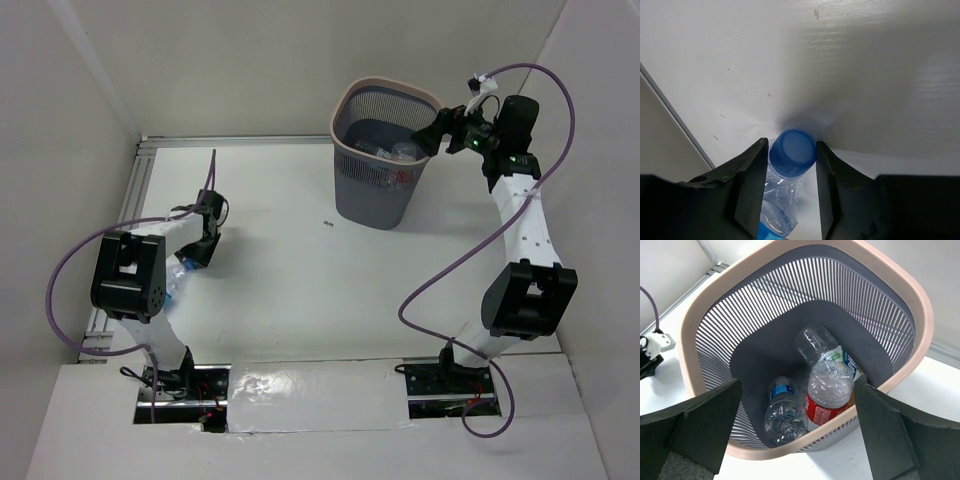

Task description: Put the plastic bottles in the bin

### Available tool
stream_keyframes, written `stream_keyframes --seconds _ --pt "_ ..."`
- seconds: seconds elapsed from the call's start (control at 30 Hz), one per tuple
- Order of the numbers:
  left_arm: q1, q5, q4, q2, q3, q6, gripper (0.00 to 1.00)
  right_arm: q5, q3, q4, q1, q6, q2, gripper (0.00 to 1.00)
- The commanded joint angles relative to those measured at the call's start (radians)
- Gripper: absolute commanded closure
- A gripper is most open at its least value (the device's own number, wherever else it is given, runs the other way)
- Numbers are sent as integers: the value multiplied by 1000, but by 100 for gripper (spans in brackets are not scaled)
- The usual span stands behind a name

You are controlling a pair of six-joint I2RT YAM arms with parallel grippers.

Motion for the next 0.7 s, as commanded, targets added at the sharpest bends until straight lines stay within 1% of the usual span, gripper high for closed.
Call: stream_keyframes --seconds 0.0,0.03,0.1,0.13,0.17,0.2,0.23,0.27,0.3,0.33,0.37,0.4,0.47,0.5,0.53,0.57,0.6,0.63,0.67 --pt "-3 55 -26 18 32 -18 79 -25 4 39 3 -8 -43 0" --pt "-3 55 -42 6 50 -18 81 -25 4 22 15 -20 -43 0" --pt "-16 64 -69 -20 141 -40 90 -25 14 -10 29 -74 -43 0" --pt "-16 75 -86 -30 182 -40 93 -62 26 -27 29 -139 -43 0" --pt "-43 75 -126 -39 280 -66 96 -82 26 -40 39 -170 -43 3" --pt "-59 75 -146 -50 334 -77 99 -105 26 -53 40 -201 -43 17" --pt "-75 75 -166 -63 392 -87 100 -158 26 -76 40 -236 -43 27" --pt "-114 75 -181 -63 508 -109 100 -159 26 -87 50 -268 -43 40" --pt "-134 75 -207 -63 570 -120 100 -168 26 -87 50 -269 -43 54" --pt "-154 75 -223 -63 633 -135 100 -168 26 -96 50 -269 -43 83" --pt "-175 75 -235 -63 694 -153 100 -168 26 -105 50 -307 -52 94" --pt "-221 97 -235 -63 798 -190 100 -168 17 -117 59 -321 -66 100" --pt "-267 121 -221 -63 888 -230 100 -156 -17 -117 72 -342 -95 100" --pt "-317 158 -201 -73 958 -257 100 -138 -52 -117 72 -374 -130 100" --pt "-345 173 -169 -73 989 -258 100 -127 -71 -107 81 -385 -147 100" --pt "-374 208 -90 -73 1039 -267 100 -118 -84 -107 81 -419 -163 100" --pt "-426 236 -44 -73 1064 -267 100 -118 -97 -119 81 -437 -186 100" --pt "-466 280 42 -73 1124 -278 100 -118 -112 -152 90 -474 -195 100" --pt "-467 281 43 -73 1124 -278 100 -108 -121 -165 90 -474 -206 100"
